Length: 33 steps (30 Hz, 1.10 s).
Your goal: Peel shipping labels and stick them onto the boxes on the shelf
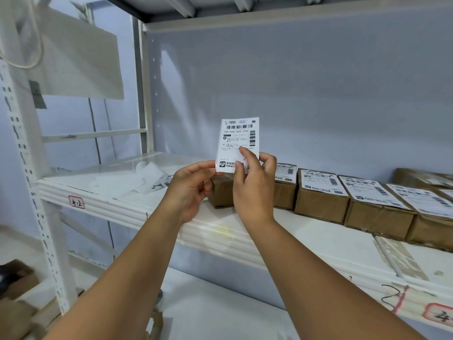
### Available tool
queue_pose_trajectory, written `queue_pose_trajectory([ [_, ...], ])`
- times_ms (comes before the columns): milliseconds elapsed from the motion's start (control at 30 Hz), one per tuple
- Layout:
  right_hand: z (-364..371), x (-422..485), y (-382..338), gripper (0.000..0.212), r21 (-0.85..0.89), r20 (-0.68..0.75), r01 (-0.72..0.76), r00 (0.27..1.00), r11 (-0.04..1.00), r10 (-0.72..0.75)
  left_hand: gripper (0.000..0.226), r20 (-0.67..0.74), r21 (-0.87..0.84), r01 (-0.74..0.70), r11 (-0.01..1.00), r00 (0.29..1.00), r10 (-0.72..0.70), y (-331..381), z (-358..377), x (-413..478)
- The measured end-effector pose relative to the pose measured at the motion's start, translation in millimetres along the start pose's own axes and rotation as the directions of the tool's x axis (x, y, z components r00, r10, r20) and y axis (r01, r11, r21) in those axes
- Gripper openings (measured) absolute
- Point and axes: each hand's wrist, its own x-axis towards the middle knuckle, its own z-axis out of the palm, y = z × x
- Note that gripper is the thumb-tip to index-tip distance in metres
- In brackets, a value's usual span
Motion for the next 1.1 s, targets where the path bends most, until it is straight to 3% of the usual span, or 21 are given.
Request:
queue_pose_trajectory([
  [267,4.7,0.7,6.7,0.027,-0.037,-0.001,0.037,0.999,0.999,-0.037,0.024,-0.015,0.048,-0.038,0.998,0.999,0.039,-1.9,-0.5,1.5],
  [467,12.4,-0.7,10.7,0.010,-0.208,-0.105,0.206,0.967,0.956,-0.231,0.020,-0.030,0.102,-0.053,0.993,0.998,0.056,-2.8,-2.4,2.1],
  [600,8.5,-2.5,4.2,0.011,-0.184,0.069,0.175,0.984,0.967,-0.165,0.024,-0.046,0.139,-0.067,0.988,0.996,0.074,-3.2,-0.7,2.7],
  [700,4.4,-3.4,0.1,0.016,-0.158,0.115,0.165,0.982,0.974,-0.148,0.027,-0.046,0.122,-0.079,0.989,0.995,0.085,-3.4,-1.4,3.2],
  [1100,1.1,-3.6,-2.4,0.020,-0.126,0.097,0.151,0.985,0.980,-0.139,0.018,-0.007,0.212,-0.088,0.973,0.996,0.092,-3.8,0.1,-0.1],
])
